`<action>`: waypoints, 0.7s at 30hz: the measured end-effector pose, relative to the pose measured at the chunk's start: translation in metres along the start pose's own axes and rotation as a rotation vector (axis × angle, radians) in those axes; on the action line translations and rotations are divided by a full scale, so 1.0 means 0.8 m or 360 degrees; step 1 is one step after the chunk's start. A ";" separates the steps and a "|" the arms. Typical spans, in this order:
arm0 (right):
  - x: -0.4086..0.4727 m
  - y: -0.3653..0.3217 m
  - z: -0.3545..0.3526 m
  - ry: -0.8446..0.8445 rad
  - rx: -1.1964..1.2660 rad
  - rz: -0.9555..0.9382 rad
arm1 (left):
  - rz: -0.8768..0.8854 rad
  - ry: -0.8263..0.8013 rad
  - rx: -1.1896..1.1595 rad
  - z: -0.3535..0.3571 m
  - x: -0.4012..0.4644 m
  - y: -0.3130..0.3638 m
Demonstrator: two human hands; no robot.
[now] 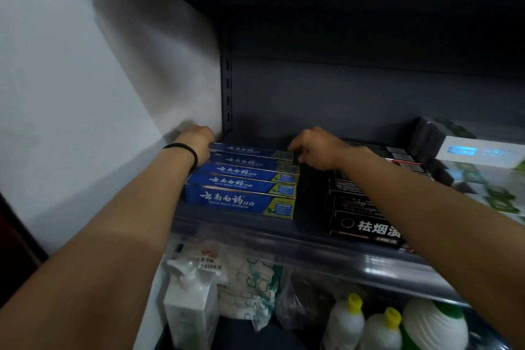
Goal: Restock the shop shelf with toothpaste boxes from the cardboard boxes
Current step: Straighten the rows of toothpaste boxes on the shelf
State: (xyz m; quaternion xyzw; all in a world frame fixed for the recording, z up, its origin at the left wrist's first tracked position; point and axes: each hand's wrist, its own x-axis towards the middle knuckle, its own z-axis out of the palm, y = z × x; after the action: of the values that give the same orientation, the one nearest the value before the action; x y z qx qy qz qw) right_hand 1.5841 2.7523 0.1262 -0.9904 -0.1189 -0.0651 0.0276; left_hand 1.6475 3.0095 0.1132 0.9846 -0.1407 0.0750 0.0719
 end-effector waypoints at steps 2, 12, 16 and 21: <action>0.003 0.002 0.002 -0.0029 0.0005 -0.0015 | -0.0034 -0.0041 0.0029 0.002 0.006 0.001; 0.010 0.010 0.011 -0.0063 0.0044 -0.0032 | -0.0017 -0.0092 -0.0121 0.006 0.016 0.005; 0.002 0.012 0.010 -0.0079 0.0062 -0.0015 | -0.0001 -0.0097 -0.0196 0.004 0.016 0.006; -0.004 0.012 0.009 -0.0077 0.0068 -0.0022 | 0.0048 -0.0078 -0.0176 0.005 0.012 0.007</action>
State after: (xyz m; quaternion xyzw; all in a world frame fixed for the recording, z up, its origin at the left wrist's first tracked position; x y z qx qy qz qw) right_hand 1.5844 2.7429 0.1185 -0.9900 -0.1277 -0.0388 0.0454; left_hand 1.6553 3.0011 0.1112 0.9784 -0.1612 0.0440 0.1215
